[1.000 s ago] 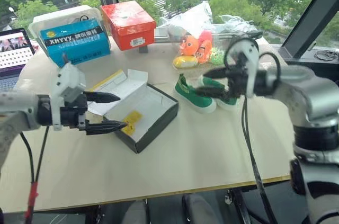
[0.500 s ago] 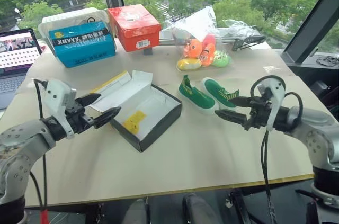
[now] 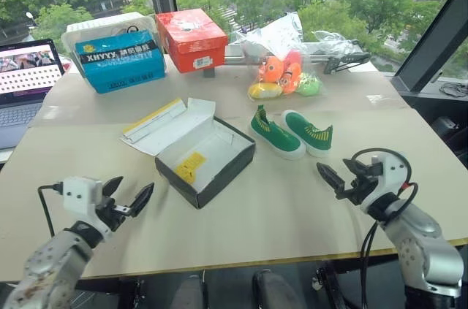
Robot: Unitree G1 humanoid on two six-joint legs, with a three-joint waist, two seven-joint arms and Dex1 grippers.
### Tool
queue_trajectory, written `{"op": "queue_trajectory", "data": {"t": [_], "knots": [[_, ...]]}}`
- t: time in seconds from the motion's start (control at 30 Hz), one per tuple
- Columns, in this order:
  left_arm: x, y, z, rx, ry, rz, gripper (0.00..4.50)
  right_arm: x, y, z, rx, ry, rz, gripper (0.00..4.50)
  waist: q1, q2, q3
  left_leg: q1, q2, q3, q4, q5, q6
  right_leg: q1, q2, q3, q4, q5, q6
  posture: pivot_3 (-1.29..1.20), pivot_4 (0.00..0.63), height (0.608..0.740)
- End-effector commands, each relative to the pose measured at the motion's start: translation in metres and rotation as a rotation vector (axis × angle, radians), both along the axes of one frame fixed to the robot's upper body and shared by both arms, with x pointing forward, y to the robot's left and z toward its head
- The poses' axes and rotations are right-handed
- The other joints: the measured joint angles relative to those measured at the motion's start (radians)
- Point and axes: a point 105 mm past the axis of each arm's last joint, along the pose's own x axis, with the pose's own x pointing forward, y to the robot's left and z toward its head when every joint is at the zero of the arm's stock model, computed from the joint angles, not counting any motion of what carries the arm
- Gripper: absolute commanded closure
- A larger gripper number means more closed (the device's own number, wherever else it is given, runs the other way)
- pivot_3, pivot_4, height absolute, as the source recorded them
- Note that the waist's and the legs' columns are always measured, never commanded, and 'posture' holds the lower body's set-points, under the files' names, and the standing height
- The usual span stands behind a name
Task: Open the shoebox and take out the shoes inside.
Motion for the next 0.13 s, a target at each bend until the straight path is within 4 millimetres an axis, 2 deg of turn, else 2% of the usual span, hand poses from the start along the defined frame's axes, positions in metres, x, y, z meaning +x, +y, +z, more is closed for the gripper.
{"op": "queue_trajectory", "data": {"t": [0.03,0.13], "knots": [[0.006,-0.009,0.001,0.045,-0.022,-0.056,0.0,-0.001,0.002,0.011,-0.057,-0.079,-0.02,0.05,-0.002,0.0,0.0,0.0,0.0,0.0,0.0,0.0,0.0,0.0,0.0,0.0,0.0,0.0,-0.001,0.0,0.15,0.74],[0.018,-0.001,0.005,0.096,-0.043,-0.06,0.0,0.0,0.004,0.004,-0.082,-0.072,-0.012,0.05,-0.005,0.0,0.0,0.0,0.0,0.001,0.0,0.0,0.0,0.0,0.0,0.002,0.0,0.0,0.0,0.0,0.15,0.74]]}}
